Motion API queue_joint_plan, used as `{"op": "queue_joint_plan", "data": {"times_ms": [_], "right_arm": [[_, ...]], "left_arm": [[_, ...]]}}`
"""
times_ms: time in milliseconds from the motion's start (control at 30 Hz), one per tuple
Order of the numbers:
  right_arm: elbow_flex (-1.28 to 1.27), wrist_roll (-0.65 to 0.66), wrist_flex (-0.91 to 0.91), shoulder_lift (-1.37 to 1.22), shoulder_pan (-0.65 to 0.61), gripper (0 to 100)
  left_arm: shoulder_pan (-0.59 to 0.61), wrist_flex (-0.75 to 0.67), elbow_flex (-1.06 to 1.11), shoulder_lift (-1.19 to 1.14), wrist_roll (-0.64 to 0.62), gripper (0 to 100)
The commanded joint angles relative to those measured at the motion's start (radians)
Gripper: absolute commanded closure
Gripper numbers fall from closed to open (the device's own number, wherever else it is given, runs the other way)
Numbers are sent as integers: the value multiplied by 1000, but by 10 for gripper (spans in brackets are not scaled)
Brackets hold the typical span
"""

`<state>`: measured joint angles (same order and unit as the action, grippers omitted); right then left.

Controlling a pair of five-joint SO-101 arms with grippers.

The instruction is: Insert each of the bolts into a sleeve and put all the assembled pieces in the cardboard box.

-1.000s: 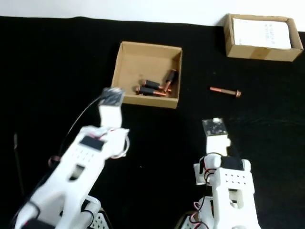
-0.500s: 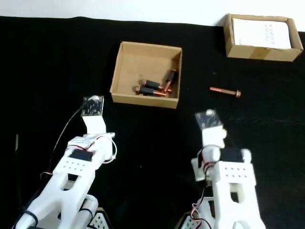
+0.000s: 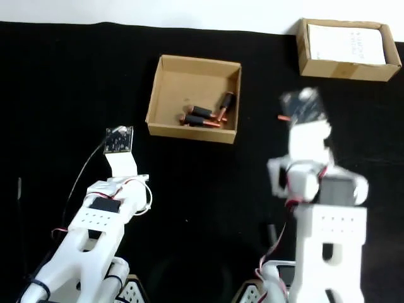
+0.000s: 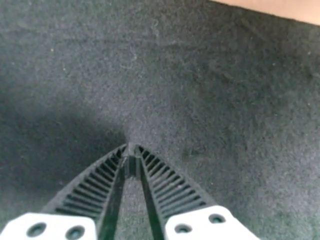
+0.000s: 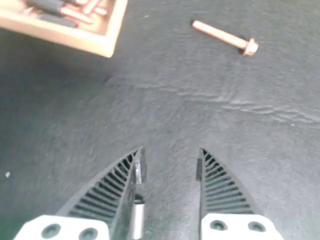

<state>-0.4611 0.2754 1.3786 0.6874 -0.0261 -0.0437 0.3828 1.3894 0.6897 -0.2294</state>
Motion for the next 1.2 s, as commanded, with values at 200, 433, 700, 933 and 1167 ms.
{"op": "queue_joint_plan", "data": {"times_ms": [200,433,700,933,1167], "right_arm": [[541,8,-21,-702,101,857],[1106,394,-91,-1205,159,857],[1567,621,47,-1590,137,857],[1716,634,202,-1802,91,856],[1753,637,309,-1897,31,856]], "left_arm": [[51,-23,-12,21,-2,987],[88,-78,8,21,-3,987],[88,-78,7,21,0,987],[88,-78,7,19,2,987],[88,-78,4,18,2,987]]}}
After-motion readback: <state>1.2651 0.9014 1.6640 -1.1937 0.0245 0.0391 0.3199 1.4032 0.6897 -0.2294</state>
